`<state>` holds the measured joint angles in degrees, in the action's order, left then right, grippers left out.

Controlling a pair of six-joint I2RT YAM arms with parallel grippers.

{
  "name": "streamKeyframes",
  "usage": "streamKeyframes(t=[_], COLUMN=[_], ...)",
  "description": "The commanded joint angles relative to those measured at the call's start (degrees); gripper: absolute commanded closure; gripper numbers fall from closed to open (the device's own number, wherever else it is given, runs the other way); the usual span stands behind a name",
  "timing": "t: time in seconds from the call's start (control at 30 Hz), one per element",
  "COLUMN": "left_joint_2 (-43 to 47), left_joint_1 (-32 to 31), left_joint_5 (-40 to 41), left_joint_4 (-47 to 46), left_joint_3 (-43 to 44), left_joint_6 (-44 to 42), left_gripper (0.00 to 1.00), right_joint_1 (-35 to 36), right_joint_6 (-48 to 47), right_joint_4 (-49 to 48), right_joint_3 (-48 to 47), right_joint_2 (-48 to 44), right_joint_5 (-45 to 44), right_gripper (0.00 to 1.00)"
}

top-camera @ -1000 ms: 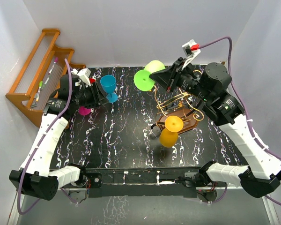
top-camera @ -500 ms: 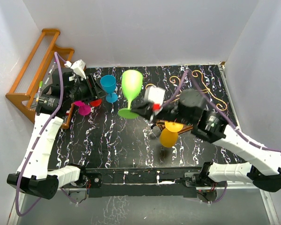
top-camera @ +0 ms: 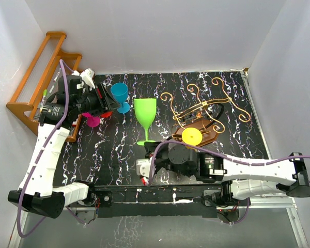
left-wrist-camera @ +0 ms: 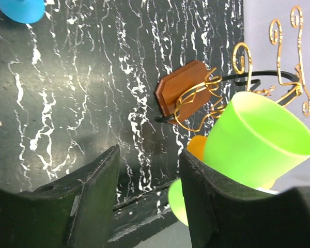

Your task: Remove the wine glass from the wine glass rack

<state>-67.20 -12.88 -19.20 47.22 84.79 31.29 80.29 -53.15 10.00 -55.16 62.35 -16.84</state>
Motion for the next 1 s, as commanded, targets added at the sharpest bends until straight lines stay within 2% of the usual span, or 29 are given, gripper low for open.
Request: streamKeyframes(t=[0.0,0.2,0.33,0.67,0.97], left_joint_2=[-0.39,-0.23,-0.27,0.62,0.41], left_joint_1=[-0.21,-0.15,-0.15,-0.55,-1.05], left_joint_5=[-5.96,-11.95,-14.8,-18.98,-21.54], left_joint_4=[0.73,-1.77,-3.25,-4.61,-5.3], left_joint_3=[2.87,1.48,-0.38,-6.99,-9.86], left_joint_6=[2.7,4.56,5.27,4.52,3.83], left_gripper=[0.51,0.47,0.46,0.45,0.44], right_joint_1=[2.64,4.88,5.23,5.22,5.23], right_joint_6=[-12.32,-25.34,-29.97,-34.08,-37.35], right_joint_4=[-7.94,-16.49,-19.71,-26.71,-35.5], right_joint_3=[5.02,16.25,20.53,26.13,27.38], right_joint_2=[-2.07,-2.98,-2.15,1.96,6.91], right_joint_5=[-8.84,-11.73,-12.6,-14.34,-15.1], right_gripper=[0.92,0.92,0.92,0.92,0.92])
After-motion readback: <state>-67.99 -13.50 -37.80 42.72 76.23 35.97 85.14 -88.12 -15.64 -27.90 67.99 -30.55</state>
